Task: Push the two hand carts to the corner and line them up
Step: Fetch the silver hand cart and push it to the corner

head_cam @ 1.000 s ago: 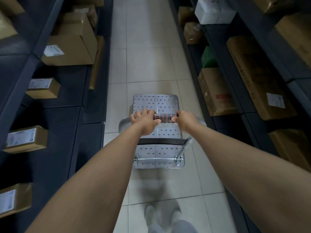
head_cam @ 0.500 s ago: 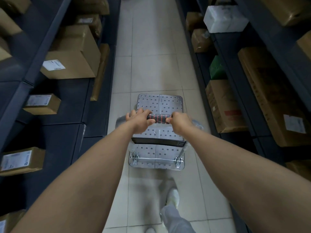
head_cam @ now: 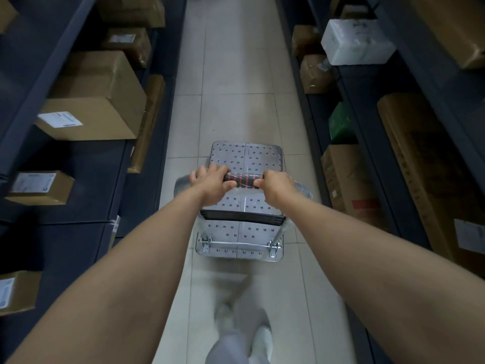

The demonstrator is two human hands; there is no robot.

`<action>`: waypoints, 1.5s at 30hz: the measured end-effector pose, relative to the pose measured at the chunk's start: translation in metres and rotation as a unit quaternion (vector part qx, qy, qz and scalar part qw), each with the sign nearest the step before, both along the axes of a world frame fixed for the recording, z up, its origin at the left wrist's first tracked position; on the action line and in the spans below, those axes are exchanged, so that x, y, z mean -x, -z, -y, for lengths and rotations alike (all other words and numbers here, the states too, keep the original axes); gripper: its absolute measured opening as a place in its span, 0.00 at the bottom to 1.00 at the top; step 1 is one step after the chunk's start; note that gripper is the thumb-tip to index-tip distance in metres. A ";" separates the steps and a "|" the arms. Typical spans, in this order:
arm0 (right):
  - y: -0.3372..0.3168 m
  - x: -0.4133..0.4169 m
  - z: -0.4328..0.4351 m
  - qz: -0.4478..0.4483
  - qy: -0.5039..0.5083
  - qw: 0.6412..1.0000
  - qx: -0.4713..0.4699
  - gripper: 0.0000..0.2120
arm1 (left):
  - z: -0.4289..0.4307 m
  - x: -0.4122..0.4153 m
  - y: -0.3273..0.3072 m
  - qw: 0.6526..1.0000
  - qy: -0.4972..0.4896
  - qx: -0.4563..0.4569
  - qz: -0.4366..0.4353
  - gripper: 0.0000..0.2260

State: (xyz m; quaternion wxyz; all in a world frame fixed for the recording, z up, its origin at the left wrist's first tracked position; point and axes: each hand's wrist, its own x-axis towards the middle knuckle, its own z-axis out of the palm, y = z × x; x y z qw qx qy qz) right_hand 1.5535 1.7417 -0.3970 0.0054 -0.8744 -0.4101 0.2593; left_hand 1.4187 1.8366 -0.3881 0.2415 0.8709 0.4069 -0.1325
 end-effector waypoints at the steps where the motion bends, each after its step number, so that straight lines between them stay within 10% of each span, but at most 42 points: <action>1: 0.000 -0.007 -0.008 0.004 -0.002 1.000 0.003 0.14 | -0.008 -0.007 0.001 1.000 0.001 -0.001 0.002 0.13; 45: -0.009 -0.295 -0.292 0.017 -0.025 1.000 -0.003 0.15 | -0.281 -0.288 0.000 1.000 -0.002 -0.008 -0.021 0.11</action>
